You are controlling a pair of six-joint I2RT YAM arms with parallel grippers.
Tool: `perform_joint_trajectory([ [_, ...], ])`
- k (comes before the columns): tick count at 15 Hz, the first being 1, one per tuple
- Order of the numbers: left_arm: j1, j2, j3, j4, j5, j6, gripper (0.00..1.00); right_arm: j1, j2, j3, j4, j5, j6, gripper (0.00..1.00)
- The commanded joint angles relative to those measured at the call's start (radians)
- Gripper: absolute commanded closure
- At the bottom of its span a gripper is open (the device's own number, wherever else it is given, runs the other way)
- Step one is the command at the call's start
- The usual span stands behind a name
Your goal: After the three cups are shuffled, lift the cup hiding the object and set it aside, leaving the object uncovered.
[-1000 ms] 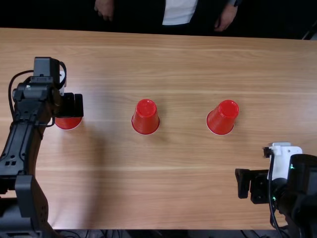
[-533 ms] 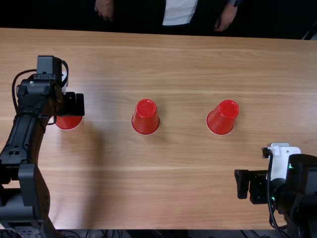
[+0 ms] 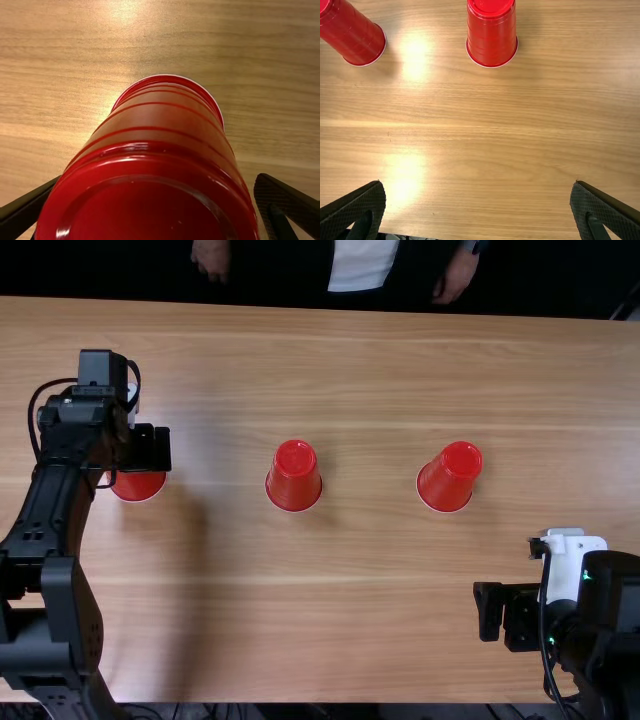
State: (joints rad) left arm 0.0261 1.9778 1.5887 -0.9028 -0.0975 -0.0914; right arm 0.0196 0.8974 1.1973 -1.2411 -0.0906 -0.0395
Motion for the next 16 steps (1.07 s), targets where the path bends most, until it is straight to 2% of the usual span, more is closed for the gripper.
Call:
perform_joint_trajectory([
  [1, -0.002, 0.026, 0.031, 0.001, 0.0, -0.017, 0.3, 0.006, -0.002, -0.011, 0.001, -0.011, 0.005, 0.0],
  [4, 0.001, 0.026, 0.033, 0.001, 0.0, -0.017, 0.72, 0.005, -0.005, -0.013, -0.001, -0.012, 0.005, 0.0],
  [5, 0.003, 0.023, 0.031, 0.001, 0.0, -0.017, 0.93, 0.006, -0.005, -0.015, -0.001, -0.012, 0.005, 0.0],
  [6, 0.005, 0.021, 0.031, 0.001, 0.002, -0.017, 1.0, 0.006, -0.006, -0.015, -0.001, -0.012, 0.005, 0.0],
  [9, 0.005, 0.006, 0.033, -0.005, 0.002, -0.019, 1.0, 0.006, -0.009, -0.013, -0.001, -0.012, 0.005, 0.0],
  [16, 0.001, -0.27, 0.02, -0.071, 0.002, -0.032, 1.0, 0.008, -0.006, -0.005, 0.001, -0.012, 0.005, 0.0],
])
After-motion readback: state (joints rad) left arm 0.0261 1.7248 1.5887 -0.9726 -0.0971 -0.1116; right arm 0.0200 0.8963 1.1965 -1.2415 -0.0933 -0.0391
